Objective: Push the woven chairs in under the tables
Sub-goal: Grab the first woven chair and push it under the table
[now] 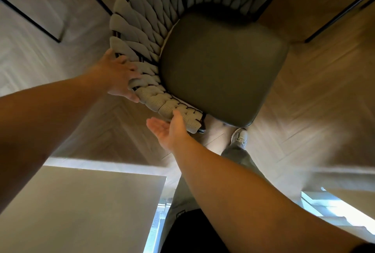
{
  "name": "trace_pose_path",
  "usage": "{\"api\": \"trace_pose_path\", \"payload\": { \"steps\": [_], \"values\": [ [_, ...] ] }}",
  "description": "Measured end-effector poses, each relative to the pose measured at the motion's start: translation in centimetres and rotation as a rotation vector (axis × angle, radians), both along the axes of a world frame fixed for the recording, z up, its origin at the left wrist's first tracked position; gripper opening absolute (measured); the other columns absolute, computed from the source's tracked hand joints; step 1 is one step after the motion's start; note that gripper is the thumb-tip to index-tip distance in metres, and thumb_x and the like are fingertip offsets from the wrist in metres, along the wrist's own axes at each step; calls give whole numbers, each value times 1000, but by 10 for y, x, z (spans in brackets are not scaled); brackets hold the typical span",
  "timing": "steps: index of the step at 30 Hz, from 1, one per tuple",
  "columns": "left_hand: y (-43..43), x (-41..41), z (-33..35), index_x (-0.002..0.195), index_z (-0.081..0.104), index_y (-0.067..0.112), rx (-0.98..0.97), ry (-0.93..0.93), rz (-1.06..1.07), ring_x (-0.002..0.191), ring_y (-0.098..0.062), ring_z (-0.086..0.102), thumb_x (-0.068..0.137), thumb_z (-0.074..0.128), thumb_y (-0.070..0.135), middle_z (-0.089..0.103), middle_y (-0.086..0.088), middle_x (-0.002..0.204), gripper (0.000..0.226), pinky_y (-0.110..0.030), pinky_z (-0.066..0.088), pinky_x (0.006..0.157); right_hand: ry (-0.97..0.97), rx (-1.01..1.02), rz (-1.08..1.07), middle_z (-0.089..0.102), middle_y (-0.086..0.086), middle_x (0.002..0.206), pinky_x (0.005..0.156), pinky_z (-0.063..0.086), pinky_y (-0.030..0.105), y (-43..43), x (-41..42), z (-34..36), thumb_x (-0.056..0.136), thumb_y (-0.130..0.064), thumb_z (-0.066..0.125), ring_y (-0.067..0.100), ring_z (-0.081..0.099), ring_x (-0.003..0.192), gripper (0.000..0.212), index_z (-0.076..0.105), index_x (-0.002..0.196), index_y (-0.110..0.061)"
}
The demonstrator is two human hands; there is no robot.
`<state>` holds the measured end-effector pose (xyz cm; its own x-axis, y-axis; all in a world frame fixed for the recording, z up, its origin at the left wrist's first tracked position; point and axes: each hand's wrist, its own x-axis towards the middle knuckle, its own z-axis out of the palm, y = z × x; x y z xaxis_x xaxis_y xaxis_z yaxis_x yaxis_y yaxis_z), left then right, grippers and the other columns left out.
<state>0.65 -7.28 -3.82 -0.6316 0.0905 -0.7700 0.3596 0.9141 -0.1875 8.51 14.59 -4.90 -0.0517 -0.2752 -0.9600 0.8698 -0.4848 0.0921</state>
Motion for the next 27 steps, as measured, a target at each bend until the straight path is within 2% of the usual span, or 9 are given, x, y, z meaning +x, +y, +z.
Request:
{"api": "trace_pose_path", "payload": {
  "steps": [2, 5, 9, 13, 15, 17, 19, 23, 27],
  "values": [
    [-3, 4, -3, 150, 28, 47, 12, 38, 12, 150, -23, 15, 54, 18, 102, 27, 14, 161, 110, -59, 13, 116, 9, 28, -49, 63, 26, 115, 85, 59, 41, -9, -6, -3, 103, -41, 44, 36, 69, 100, 55, 44, 138, 2],
    [-7, 11, -11, 147, 32, 45, 68, 89, 72, 145, -21, 18, 53, 20, 100, 31, 15, 156, 110, -52, 29, 108, 23, 48, -93, 64, 25, 112, 89, 58, 39, -13, -9, -6, 104, -36, 45, 34, 67, 100, 46, 51, 130, 2],
    [-7, 16, -18, 146, 32, 45, 78, 125, 79, 143, -20, 16, 56, 22, 99, 32, 16, 155, 105, -50, 33, 102, -14, 35, -122, 68, 25, 98, 96, 57, 43, -5, -14, -5, 104, -26, 48, 35, 69, 96, 28, 58, 99, -1],
    [6, 21, -25, 144, 35, 44, 102, 168, 106, 142, -21, 16, 57, 22, 99, 35, 15, 154, 104, -52, 33, 101, -23, 39, -104, 66, 24, 100, 100, 54, 43, 10, -22, -6, 105, -21, 46, 37, 65, 112, 32, 58, 123, 2],
    [18, 23, -27, 145, 36, 43, 113, 179, 124, 144, -22, 17, 59, 20, 99, 36, 14, 154, 104, -53, 34, 102, -22, 61, -97, 66, 24, 97, 95, 56, 43, 21, -27, -8, 105, -21, 46, 37, 67, 107, 34, 57, 127, 2],
    [33, 26, -28, 148, 33, 42, 120, 183, 142, 149, -25, 15, 62, 20, 98, 33, 13, 157, 103, -55, 31, 105, -28, 83, -84, 67, 24, 97, 87, 59, 43, 35, -32, -9, 104, -21, 47, 36, 69, 92, 34, 57, 127, 1],
    [50, 26, -27, 149, 31, 42, 127, 200, 160, 151, -28, 13, 64, 21, 98, 31, 12, 159, 102, -55, 29, 108, -24, 103, -61, 69, 26, 99, 82, 61, 43, 49, -39, -8, 104, -20, 47, 36, 70, 85, 33, 58, 126, 2],
    [81, 25, -21, 146, 36, 41, 119, 232, 163, 147, -29, 22, 66, 18, 96, 38, 12, 155, 99, -53, 32, 107, -8, 136, -43, 67, 28, 115, 80, 59, 43, 76, -50, -4, 104, -15, 46, 39, 68, 100, 30, 57, 126, 3],
    [105, 28, -18, 146, 39, 40, 107, 218, 204, 148, -30, 21, 68, 19, 94, 38, 10, 154, 97, -53, 32, 107, -5, 156, -10, 66, 29, 111, 79, 59, 44, 98, -59, 2, 102, -8, 44, 41, 68, 100, 23, 55, 116, 6]
  ]
}}
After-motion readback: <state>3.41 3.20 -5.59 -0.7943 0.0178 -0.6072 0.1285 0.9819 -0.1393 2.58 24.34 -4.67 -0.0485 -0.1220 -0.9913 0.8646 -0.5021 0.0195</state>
